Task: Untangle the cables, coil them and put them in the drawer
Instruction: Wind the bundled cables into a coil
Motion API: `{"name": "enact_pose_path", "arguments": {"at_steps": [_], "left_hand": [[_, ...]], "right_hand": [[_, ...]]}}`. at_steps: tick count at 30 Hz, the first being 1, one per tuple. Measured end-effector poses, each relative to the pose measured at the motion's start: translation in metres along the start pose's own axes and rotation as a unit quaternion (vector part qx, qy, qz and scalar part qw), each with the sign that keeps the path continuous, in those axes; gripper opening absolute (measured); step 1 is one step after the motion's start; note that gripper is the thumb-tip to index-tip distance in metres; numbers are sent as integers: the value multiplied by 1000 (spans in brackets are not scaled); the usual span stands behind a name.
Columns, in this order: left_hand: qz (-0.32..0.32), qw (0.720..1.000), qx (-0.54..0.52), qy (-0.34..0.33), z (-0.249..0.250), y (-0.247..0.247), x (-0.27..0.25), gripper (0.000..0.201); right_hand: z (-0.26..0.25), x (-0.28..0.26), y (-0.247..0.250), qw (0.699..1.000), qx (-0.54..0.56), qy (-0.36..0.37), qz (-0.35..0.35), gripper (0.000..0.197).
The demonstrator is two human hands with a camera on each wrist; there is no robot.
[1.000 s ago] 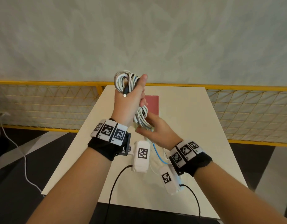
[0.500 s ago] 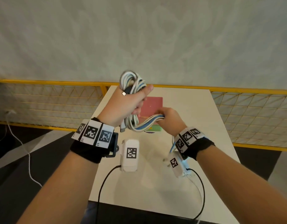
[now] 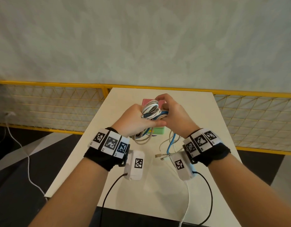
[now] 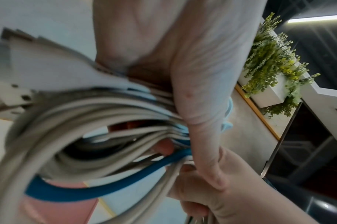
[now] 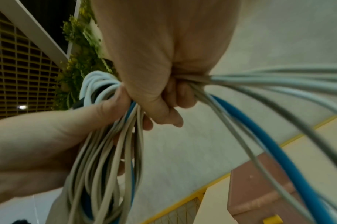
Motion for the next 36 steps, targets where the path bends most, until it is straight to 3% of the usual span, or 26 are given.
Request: {"name": "enact_pose_path", "arguments": {"at_steps": [3, 6, 9, 10, 12, 14, 18, 22, 27, 29, 31, 32, 36], "left_hand": [[56, 997, 59, -4, 1, 4, 2, 32], [10, 998, 44, -46, 6, -1, 2, 8], [33, 999, -17, -24, -1, 0, 0, 15], [40, 997, -61, -16, -4, 0, 0, 23], [44, 981, -191, 3, -8, -2, 2, 30], [71, 967, -241, 31, -10, -4, 4, 29], [129, 991, -38, 16, -18, -8, 11, 38], [96, 992, -80, -7, -16, -23, 9, 57], [36, 990, -135, -20, -13, -27, 4, 39], [3, 985, -169, -22, -14, -26, 2, 63], [-7, 981, -191, -15, -11, -28, 2, 88], [4, 979, -206, -7, -8, -29, 2, 90], [106, 949, -289, 73, -5, -30, 4, 56]], "right_hand": [[-5, -2, 9, 999, -1, 26, -43, 54], [-3, -6, 17, 995, 67, 34, -59, 40], [13, -13, 21, 999, 13, 17, -43, 9], [21, -17, 19, 999, 0, 1, -49, 7], [34, -24, 15, 998, 12, -30, -62, 15], [34, -29, 13, 996, 57, -46, -49, 18], [13, -33, 10, 998, 61, -14, 27, 22], [-8, -36, 3, 997, 65, 32, 39, 30], [-13, -35, 3, 989, 142, 37, -25, 27], [-14, -33, 4, 980, 191, 21, -44, 26], [-15, -32, 2, 984, 171, 17, -43, 27], [-15, -31, 1, 989, 144, 20, -40, 26], [-15, -28, -3, 998, 12, 36, -44, 16]]}}
Point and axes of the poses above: each hand's wrist, its own x-axis towards the middle knuckle, its own y-axis out of the back of the hand, z = x × y, the point moved 3 cm from there along x, towards the middle knuckle, and after that the axes turned 6 degrees about -y, right-handed, at the moved point
